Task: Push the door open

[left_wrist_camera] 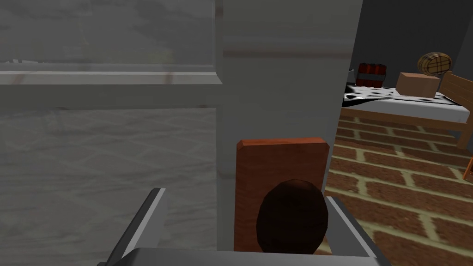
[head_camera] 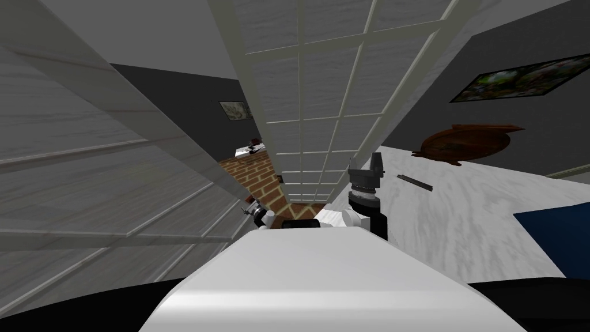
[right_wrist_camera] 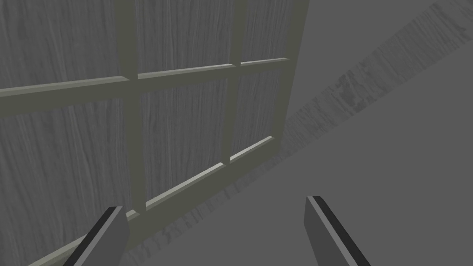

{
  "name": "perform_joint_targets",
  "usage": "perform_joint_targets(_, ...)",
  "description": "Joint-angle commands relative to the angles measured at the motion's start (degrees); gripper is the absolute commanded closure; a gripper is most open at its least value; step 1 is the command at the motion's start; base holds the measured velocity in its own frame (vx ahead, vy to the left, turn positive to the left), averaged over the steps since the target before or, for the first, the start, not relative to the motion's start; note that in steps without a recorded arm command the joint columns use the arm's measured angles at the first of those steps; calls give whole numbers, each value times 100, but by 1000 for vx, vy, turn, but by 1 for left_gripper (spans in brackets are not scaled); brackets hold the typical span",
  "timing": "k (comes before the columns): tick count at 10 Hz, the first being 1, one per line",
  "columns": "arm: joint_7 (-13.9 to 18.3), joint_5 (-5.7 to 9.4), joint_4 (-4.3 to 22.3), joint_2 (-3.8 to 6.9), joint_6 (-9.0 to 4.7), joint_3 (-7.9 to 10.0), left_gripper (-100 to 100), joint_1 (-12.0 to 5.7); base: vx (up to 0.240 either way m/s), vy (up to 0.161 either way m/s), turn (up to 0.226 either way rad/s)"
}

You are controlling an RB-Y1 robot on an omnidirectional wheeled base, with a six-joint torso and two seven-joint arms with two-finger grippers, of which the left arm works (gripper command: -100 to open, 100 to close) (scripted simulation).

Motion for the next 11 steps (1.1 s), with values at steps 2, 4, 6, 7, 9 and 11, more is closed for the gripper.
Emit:
perform_joint_targets(2,50,42,83,98,-213,98,100,-27,22,37,-11)
perform_joint_targets(4,10,161,147,121,-350,213,100,-65,35,89,-109)
perform_joint_targets(6,-34,293,217,127,-501,340,100,-107,36,70,-86)
perform_joint_targets(7,-49,338,241,126,-554,384,100,-122,45,106,-144)
perform_joint_targets(9,-49,338,241,126,-554,384,100,-122,23,45,-11)
perform_joint_targets(11,-65,385,266,120,-607,429,100,-137,7,31,-33)
